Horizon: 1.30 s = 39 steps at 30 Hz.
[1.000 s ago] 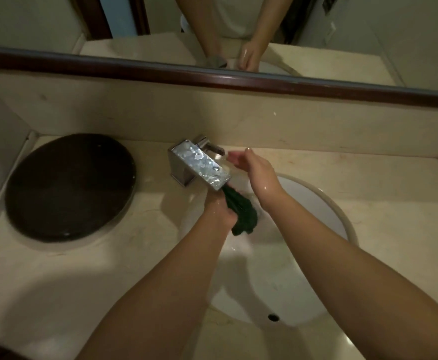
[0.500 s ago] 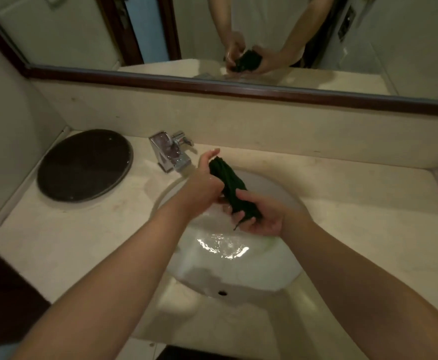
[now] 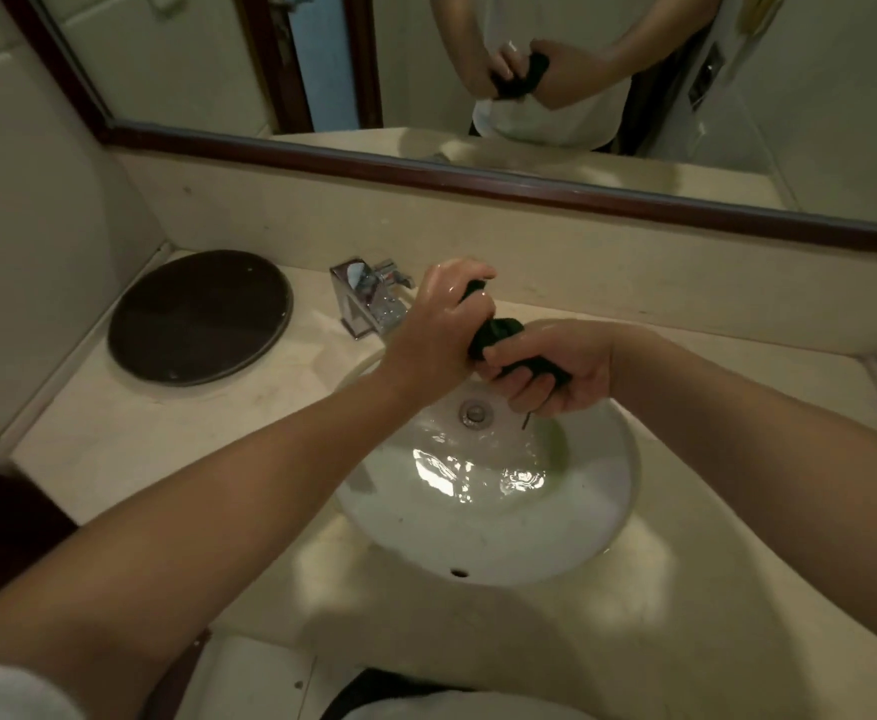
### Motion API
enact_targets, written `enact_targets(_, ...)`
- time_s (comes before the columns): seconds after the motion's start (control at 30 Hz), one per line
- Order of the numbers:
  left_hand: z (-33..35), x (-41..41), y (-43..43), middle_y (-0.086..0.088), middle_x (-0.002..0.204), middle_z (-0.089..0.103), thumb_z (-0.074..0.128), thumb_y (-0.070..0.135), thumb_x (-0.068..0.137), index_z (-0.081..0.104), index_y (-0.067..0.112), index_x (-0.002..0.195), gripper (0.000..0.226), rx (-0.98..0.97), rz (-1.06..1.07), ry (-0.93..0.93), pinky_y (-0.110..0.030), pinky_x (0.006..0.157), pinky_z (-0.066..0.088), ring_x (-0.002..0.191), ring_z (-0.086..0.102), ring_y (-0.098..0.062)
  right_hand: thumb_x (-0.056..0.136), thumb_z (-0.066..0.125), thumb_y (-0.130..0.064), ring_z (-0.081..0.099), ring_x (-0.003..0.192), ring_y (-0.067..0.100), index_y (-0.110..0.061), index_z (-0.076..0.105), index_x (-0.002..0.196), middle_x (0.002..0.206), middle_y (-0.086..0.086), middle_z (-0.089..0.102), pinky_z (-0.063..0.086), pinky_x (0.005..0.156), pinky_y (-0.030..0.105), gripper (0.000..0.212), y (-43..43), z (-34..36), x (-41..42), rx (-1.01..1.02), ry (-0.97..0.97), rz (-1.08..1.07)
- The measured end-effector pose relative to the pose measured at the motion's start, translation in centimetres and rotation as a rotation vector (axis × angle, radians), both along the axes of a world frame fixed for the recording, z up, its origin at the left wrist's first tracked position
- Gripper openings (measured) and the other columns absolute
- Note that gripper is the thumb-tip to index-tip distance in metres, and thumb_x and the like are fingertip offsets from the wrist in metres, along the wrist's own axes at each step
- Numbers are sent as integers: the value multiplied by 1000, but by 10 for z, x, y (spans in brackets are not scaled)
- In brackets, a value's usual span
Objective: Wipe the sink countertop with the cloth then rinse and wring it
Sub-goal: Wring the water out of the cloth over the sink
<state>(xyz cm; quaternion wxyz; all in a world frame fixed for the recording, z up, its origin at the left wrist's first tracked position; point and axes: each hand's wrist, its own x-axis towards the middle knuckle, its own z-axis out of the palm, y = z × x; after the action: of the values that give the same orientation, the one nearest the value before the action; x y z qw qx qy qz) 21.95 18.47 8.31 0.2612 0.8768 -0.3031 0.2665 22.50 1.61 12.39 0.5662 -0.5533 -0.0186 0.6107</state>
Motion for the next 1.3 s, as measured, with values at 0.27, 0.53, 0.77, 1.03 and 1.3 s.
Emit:
enact_targets(0.27,5,26,29,-10,83,65,66,9,77,52,13,112,38,408,-226,-26,-37,47,51,68,62,-30,85,57,-21,38,48,20,-14,48,75,62,6,48,26,46,27,15,32,22,-12,-746,-725,127)
enact_targets(0.53,35,15,4,0,80,56,50,20,90,57,21,104,16,739,-32,407,-32,57,39,74,56,-24,91,48,-27,48,54,19,-18,58,74,66,1,50,40,51,28,22,41,19,-17,-1275,-1350,525)
enact_targets(0.77,37,30,-1,0,68,55,57,18,84,63,16,90,8,635,-117,726,-27,52,39,66,55,-24,93,52,-43,46,58,21,-15,52,105,73,-1,50,37,53,32,30,26,9,-15,-1223,-1576,397)
enact_targets(1.03,30,28,23,-5,97,62,73,17,76,47,17,112,44,205,-170,873,-31,67,48,83,60,-20,89,64,-37,62,80,26,-22,60,100,81,2,63,46,67,34,19,20,0,-14,-713,-1352,-70)
enact_targets(1.3,52,8,23,-1,126,43,78,9,75,45,18,124,60,-203,-157,252,-23,86,52,107,50,-13,88,46,-18,36,44,8,-9,51,104,67,0,49,22,34,15,19,-9,39,1,-105,-242,-666)
